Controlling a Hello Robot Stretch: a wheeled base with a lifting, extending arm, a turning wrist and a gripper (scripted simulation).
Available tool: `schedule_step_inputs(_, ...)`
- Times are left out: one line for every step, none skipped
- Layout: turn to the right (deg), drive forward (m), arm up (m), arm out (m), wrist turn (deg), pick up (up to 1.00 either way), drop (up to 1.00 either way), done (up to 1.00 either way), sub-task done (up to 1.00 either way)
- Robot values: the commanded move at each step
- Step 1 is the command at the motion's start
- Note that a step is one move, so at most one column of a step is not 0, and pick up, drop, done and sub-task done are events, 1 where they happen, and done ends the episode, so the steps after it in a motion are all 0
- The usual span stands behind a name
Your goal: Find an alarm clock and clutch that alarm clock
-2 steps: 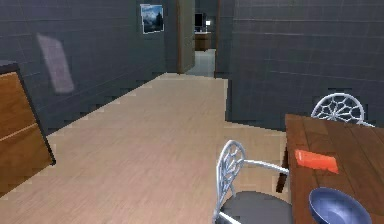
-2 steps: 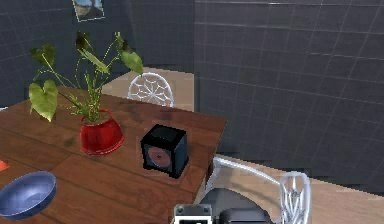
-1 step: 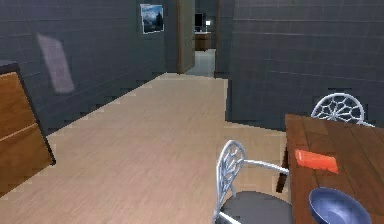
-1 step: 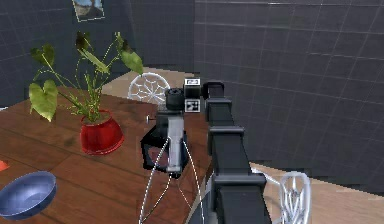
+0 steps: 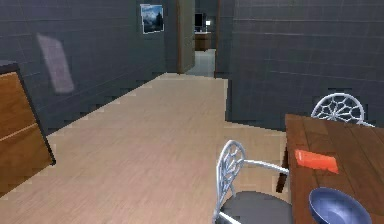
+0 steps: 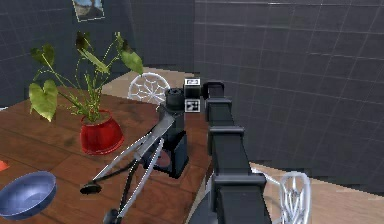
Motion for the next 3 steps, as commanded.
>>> schedule_step_inputs(0.0,0.00,0.00,0.00,45.0,0.00,0.00,0.00,0.00)
schedule_step_inputs(0.0,0.00,0.00,0.00,45.0,0.00,0.00,0.00,0.00)
schedule_step_inputs(0.0,0.00,0.00,0.00,36.0,0.00,0.00,0.00,0.00)
